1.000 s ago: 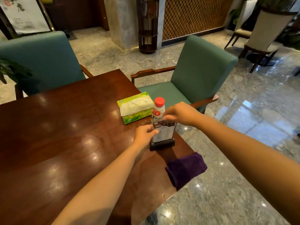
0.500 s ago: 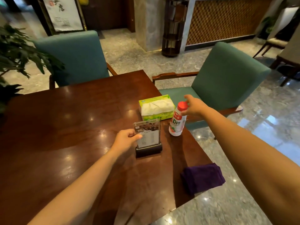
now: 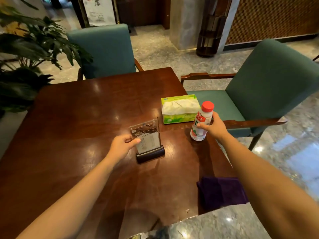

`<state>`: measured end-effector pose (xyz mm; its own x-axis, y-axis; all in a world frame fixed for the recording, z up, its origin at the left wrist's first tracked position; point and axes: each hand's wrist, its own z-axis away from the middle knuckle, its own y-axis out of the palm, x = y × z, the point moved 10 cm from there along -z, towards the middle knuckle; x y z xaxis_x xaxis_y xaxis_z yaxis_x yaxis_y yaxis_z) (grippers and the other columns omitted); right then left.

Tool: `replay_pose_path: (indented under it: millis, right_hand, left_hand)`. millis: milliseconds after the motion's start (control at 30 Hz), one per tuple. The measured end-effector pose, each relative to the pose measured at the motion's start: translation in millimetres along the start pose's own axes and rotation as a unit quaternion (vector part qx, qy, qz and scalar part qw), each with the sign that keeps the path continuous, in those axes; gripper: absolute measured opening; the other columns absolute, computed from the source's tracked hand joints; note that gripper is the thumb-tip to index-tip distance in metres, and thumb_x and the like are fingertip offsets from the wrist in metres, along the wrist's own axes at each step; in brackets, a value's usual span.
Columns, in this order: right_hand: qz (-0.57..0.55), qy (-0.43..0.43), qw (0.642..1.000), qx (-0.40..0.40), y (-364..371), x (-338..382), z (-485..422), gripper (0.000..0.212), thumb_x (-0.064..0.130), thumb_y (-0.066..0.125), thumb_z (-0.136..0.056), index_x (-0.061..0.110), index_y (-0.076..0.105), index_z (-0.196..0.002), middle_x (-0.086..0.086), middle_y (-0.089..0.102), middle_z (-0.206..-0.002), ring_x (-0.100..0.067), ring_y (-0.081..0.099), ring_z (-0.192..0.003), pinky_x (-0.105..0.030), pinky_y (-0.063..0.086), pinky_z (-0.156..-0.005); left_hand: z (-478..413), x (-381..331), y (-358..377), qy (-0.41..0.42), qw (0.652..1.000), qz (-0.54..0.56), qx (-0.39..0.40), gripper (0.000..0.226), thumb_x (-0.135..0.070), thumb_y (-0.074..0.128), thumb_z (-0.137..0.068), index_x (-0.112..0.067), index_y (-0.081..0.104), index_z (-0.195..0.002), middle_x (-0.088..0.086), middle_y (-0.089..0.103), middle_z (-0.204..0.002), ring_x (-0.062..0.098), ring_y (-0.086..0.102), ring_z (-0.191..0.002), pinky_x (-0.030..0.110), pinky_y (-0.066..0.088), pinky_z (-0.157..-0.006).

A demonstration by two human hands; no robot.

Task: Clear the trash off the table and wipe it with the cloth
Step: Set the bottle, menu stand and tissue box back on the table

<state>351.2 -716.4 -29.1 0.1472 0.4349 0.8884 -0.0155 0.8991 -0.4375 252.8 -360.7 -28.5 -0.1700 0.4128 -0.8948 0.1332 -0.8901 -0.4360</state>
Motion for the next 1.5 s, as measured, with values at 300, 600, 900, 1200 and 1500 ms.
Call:
replay_pose_path:
  millis: [300, 600, 900, 1200, 1500]
  right_hand:
    - [0.073, -0.063, 0.995, 0.007, 25.0, 24.2, 18.2, 0.056, 0.022, 0.074, -0.076, 0.013, 0.048, -0.125, -0.011, 0.06, -0.125, -0.026, 0.058, -0.107, -0.035, 0.044, -0.088]
    - [0.056, -0.138, 0.984, 0.097, 118.1, 111.4, 50.2, 0.056, 0.014, 0.077, -0.074, 0.011, 0.05, -0.122, -0.007, 0.061, -0.118, -0.015, 0.054, -0.099, -0.03, 0.043, -0.085]
    - [0.035, -0.164, 0.971, 0.169, 284.1, 189.5, 64.0, 0.059, 0.015, 0.079, -0.069, 0.02, 0.052, -0.121, 0.007, 0.059, -0.108, -0.011, 0.058, -0.096, -0.022, 0.041, -0.08]
    - [0.001, -0.151, 0.968, 0.201, 433.7, 220.3, 62.0, 0.063, 0.017, 0.08, -0.068, 0.023, 0.051, -0.123, 0.009, 0.061, -0.112, -0.01, 0.058, -0.102, -0.022, 0.044, -0.084]
    - [0.019, -0.16, 0.964, 0.211, 499.7, 232.8, 62.2, 0.064, 0.023, 0.078, -0.068, 0.027, 0.049, -0.124, 0.017, 0.056, -0.109, -0.007, 0.056, -0.101, -0.024, 0.044, -0.086]
  left_hand:
    - [29.3, 16.1, -70.4, -0.048, 0.995, 0.074, -0.045, 0.014, -0.008, 0.067, -0.082, -0.011, 0.068, -0.096, 0.012, 0.07, -0.103, 0.023, 0.065, -0.099, 0.039, 0.051, -0.092]
    - [33.4, 37.5, -184.9, -0.063, 0.992, 0.074, -0.081, 0.016, -0.005, 0.064, -0.084, -0.006, 0.066, -0.1, 0.006, 0.068, -0.097, 0.016, 0.065, -0.093, 0.013, 0.053, -0.062]
    - [-9.3, 94.5, -310.5, -0.053, 0.994, 0.032, -0.093, 0.013, -0.008, 0.065, -0.084, -0.009, 0.067, -0.097, -0.013, 0.065, -0.083, -0.009, 0.06, -0.072, 0.003, 0.047, -0.053]
    - [-48.4, 173.0, -405.6, -0.073, 0.995, 0.011, -0.073, 0.014, -0.02, 0.068, -0.082, -0.033, 0.07, -0.081, -0.011, 0.071, -0.091, 0.009, 0.066, -0.091, 0.027, 0.054, -0.078]
    - [-59.5, 206.6, -446.3, -0.082, 0.995, 0.006, -0.061, 0.018, -0.014, 0.068, -0.082, -0.031, 0.07, -0.086, -0.006, 0.071, -0.095, 0.01, 0.066, -0.092, 0.03, 0.052, -0.085]
